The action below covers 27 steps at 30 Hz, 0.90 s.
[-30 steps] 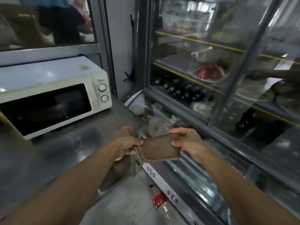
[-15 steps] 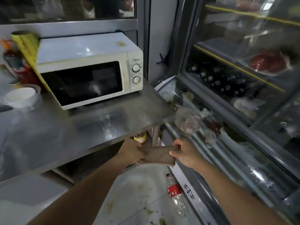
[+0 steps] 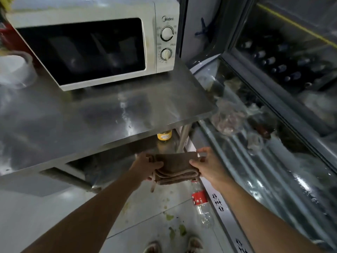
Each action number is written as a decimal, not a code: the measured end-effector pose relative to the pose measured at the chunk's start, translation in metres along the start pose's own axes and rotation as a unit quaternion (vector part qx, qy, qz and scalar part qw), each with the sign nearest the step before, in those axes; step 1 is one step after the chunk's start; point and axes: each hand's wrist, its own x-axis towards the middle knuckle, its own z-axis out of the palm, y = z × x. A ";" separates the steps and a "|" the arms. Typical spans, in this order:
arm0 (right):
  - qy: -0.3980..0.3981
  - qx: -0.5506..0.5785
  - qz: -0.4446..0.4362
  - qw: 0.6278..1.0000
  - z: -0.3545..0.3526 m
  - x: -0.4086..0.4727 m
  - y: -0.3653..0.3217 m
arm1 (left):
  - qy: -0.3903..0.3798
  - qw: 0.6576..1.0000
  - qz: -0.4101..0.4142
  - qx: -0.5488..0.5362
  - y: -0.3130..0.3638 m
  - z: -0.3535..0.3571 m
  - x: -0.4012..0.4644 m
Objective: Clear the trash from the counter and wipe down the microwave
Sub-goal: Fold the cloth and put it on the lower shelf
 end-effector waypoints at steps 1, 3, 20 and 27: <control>-0.012 -0.003 0.004 1.000 -0.002 0.009 0.004 | -0.003 1.000 -0.006 -0.010 -0.007 0.003 0.009; -0.040 -0.022 0.003 0.999 -0.007 0.030 0.014 | 0.007 0.999 -0.021 -0.031 -0.021 0.012 0.029; -0.085 -0.229 -0.115 0.963 0.014 0.229 0.157 | 0.205 0.972 -0.075 -0.092 -0.120 0.099 0.214; -0.052 -0.264 -0.151 0.951 0.051 0.323 0.233 | 0.255 0.966 -0.038 0.001 -0.184 0.114 0.321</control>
